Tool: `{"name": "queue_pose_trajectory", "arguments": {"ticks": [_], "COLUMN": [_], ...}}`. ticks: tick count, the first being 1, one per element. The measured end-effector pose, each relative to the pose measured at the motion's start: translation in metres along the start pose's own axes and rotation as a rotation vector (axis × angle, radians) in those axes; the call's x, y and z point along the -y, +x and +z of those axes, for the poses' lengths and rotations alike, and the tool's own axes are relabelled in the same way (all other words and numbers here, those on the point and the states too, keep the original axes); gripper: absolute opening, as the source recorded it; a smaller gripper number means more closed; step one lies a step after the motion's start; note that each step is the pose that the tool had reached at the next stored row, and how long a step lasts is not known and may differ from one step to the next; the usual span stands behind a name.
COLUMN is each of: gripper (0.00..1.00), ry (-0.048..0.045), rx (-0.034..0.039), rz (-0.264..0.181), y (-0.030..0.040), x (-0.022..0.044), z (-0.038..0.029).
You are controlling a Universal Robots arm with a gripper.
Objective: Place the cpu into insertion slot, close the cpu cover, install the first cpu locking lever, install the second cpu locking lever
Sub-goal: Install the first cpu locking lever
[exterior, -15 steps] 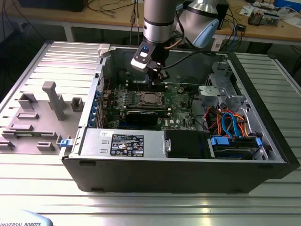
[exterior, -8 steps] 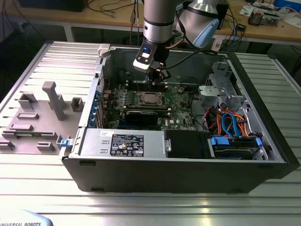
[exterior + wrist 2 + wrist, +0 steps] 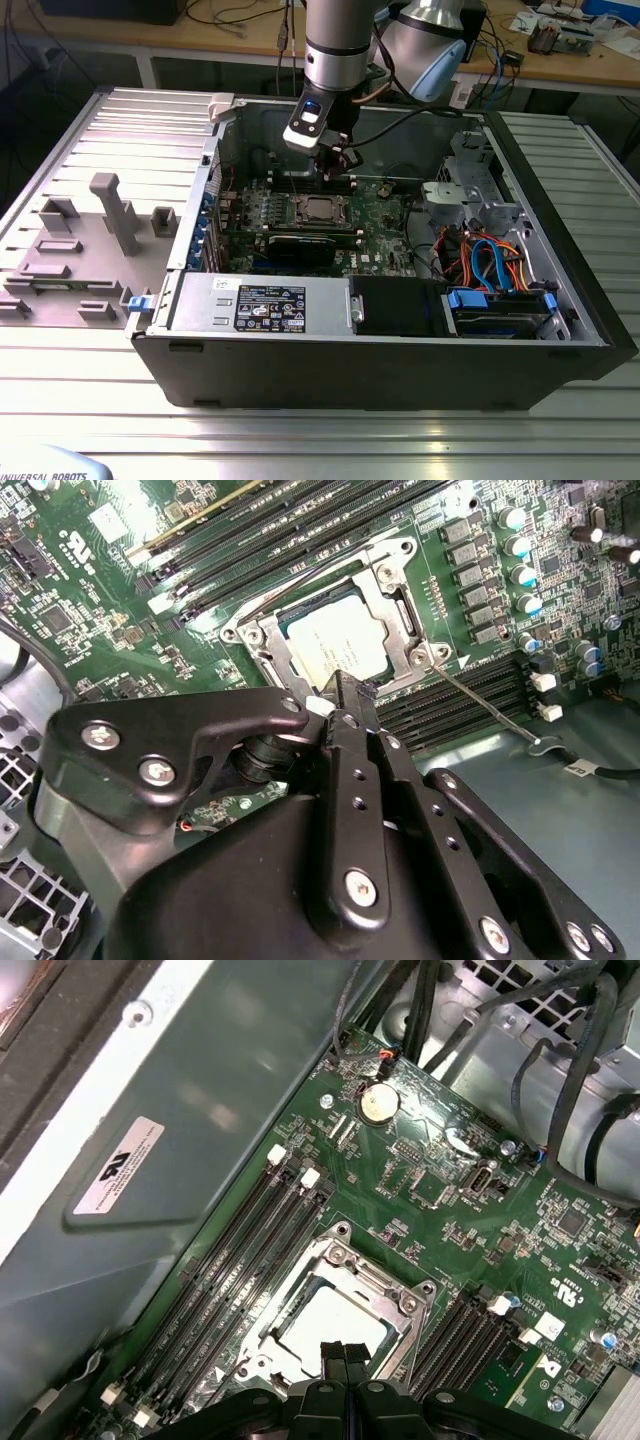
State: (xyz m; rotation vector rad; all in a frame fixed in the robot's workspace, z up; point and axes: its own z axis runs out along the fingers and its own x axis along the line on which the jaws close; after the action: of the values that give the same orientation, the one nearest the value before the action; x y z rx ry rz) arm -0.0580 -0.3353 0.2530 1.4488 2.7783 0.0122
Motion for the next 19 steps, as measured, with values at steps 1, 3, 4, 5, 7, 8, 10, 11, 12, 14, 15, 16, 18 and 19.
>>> {"name": "queue_pose_trajectory", "arguments": {"ticks": [1, 3, 4, 5, 7, 8, 10, 11, 12, 14, 15, 16, 18, 19], "gripper": [0.11, 0.11, 0.11, 0.11, 0.11, 0.11, 0.11, 0.11, 0.11, 0.11, 0.11, 0.11, 0.11, 0.11], "ry": [-0.0001, -0.0001, -0.0002, -0.0002, -0.0003, -0.0003, -0.0004, -0.0004, -0.0004, -0.0004, -0.0004, -0.0004, -0.0004, -0.0004], "rx": [-0.0001, -0.0003, -0.0004, -0.0006, -0.0009, -0.0011, -0.0012, -0.0012, -0.0013, -0.0012, -0.0012, -0.0013, -0.0012, -0.0012], "rz": [-0.008, -0.022, -0.038, -0.051, -0.084, -0.097, -0.111, -0.111, -0.111, -0.111, -0.111, -0.111, -0.111, -0.111], "y": [0.0, 0.0, 0.0, 0.0, 0.0, 0.0, 0.0, 0.0, 0.0, 0.0, 0.0, 0.0, 0.0001, 0.0], "x": [0.0, 0.0, 0.0, 0.0, 0.0, 0.0001, 0.0, 0.0001, 0.0001, 0.0001, 0.0001, 0.0001, 0.0001, 0.0001], "z": [0.0, 0.0, 0.0, 0.0, 0.0, 0.0, 0.0, 0.0, 0.0, 0.0, 0.0, 0.0, 0.0, 0.0]}}
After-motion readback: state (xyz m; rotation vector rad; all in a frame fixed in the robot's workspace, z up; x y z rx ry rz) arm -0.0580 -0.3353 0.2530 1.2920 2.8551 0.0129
